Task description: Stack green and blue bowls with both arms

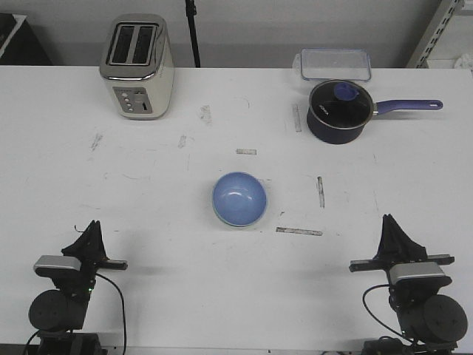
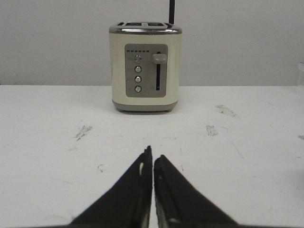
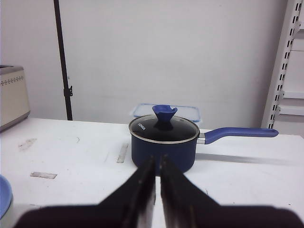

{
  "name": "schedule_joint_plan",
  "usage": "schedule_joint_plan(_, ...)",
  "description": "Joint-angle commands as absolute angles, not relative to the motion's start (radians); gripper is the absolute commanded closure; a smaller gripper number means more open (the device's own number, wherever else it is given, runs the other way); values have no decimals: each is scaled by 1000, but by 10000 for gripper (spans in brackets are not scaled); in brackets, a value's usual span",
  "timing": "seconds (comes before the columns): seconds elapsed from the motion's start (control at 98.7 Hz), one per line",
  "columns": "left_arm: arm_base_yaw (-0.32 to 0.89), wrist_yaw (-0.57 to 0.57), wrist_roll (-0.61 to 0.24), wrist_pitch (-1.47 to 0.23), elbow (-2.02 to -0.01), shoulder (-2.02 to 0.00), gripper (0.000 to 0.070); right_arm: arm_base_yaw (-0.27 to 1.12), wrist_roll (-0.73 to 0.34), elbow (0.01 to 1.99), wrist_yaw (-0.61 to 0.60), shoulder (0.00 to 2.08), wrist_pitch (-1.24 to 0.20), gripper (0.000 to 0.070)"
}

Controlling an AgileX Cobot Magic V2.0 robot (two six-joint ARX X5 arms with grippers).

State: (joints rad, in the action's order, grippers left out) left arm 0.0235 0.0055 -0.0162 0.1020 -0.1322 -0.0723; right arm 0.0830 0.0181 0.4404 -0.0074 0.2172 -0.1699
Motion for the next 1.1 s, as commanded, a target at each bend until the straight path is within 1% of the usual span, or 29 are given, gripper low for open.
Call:
schedule_joint_plan(0.0,22,6,-8,122,-110,-51,699,82,5,445,-8,215,-160,691)
schedule_joint_plan(0.142,20,6,-8,122,-58,-2,699,82,5,445,-8,215,-160,691)
schedule_joint_plan(0.324,21,6,-8,144,-11,-3,698,82,5,445,-8,215,-160,691)
schedule_joint_plan(1.094,21,6,-8,133,-12,-3,698,82,5,445,-7,215,-160,691)
